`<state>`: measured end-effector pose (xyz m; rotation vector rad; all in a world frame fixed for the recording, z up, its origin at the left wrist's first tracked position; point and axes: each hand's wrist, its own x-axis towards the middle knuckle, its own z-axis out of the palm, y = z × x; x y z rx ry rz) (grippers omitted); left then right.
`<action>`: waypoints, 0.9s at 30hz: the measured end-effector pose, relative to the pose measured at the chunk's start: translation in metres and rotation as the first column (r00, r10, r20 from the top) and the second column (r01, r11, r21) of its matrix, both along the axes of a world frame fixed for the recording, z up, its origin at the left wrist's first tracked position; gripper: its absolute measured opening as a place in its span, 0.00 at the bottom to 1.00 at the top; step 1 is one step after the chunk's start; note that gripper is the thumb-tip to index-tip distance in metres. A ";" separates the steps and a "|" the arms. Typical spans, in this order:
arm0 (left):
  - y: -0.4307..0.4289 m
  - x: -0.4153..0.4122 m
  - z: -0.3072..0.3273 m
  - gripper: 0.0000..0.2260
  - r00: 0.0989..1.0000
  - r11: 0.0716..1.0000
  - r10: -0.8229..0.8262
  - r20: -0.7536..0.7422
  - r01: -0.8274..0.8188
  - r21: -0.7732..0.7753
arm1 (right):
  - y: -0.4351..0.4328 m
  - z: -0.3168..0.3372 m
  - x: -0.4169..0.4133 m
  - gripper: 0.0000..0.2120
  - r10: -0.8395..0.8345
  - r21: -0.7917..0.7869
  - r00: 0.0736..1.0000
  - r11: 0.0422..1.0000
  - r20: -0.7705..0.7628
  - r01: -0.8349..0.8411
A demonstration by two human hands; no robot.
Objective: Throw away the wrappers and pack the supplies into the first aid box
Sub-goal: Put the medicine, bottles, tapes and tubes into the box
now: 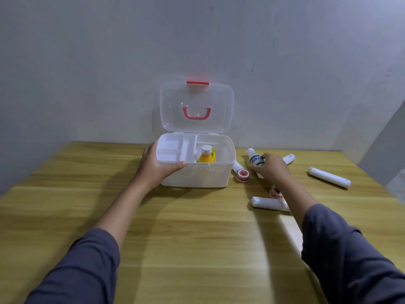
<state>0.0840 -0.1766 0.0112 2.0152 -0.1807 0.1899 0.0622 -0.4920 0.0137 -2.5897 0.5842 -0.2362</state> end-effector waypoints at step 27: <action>0.000 0.001 0.004 0.41 1.000 0.999 -0.020 -0.018 0.021 0.031 | 0.091 0.043 -0.011 0.21 0.449 0.030 0.795 0.864 0.408 -0.503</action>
